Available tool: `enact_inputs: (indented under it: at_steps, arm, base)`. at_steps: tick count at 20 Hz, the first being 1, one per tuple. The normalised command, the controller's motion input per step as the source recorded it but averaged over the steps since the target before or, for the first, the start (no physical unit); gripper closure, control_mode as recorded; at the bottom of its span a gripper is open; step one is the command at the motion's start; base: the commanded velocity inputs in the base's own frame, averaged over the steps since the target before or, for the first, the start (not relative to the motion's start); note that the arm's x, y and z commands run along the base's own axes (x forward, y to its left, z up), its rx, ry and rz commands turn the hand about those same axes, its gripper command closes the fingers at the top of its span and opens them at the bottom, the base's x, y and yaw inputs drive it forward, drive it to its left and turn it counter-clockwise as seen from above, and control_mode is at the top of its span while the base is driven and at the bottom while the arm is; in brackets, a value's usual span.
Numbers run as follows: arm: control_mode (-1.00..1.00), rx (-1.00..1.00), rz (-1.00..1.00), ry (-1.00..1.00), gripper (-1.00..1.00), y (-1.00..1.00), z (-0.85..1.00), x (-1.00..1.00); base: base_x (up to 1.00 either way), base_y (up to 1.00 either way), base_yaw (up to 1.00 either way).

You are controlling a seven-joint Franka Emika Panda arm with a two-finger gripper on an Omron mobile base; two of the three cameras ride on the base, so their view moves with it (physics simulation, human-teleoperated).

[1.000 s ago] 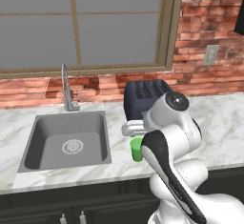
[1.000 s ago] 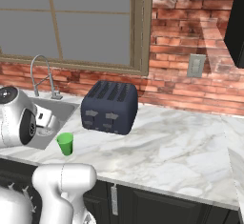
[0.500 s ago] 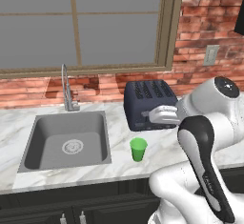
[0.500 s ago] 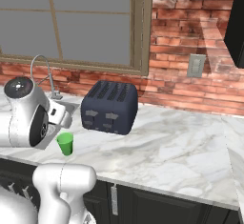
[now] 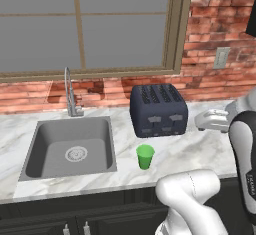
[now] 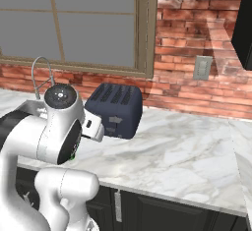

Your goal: Pick the cup and bowl from the counter and place them on the counter next to the sink.

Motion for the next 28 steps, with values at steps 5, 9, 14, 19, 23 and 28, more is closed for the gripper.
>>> enact_inputs:
  at_steps: [5, 9, 14, 19, 23, 28]
  arm:
    - [-1.0, 0.0, 0.0, 0.01, -1.0, -0.18, -0.01, -0.01]
    - [-1.0, 0.0, 0.0, 0.0, -1.0, 0.0, 0.0, 0.0]
    - [-1.0, 0.0, 0.0, 0.0, -1.0, 0.0, 0.0, 0.0]
    - [-1.0, 0.0, 0.0, 0.0, -1.0, 0.0, 0.0, 0.0]
    - [1.0, 0.0, 0.0, 0.0, -1.0, 0.0, 0.0, 0.0]
    - [1.0, 0.0, 0.0, 0.0, -1.0, 0.0, 0.0, 0.0]
  base:
    - [0.0, 0.0, 0.0]
    - [0.0, 0.0, 0.0]
    - [0.0, 0.0, 0.0]
    - [0.0, 0.0, 0.0]
    - [-0.02, 0.0, 0.0]
    - [-0.87, 0.35, 0.0]
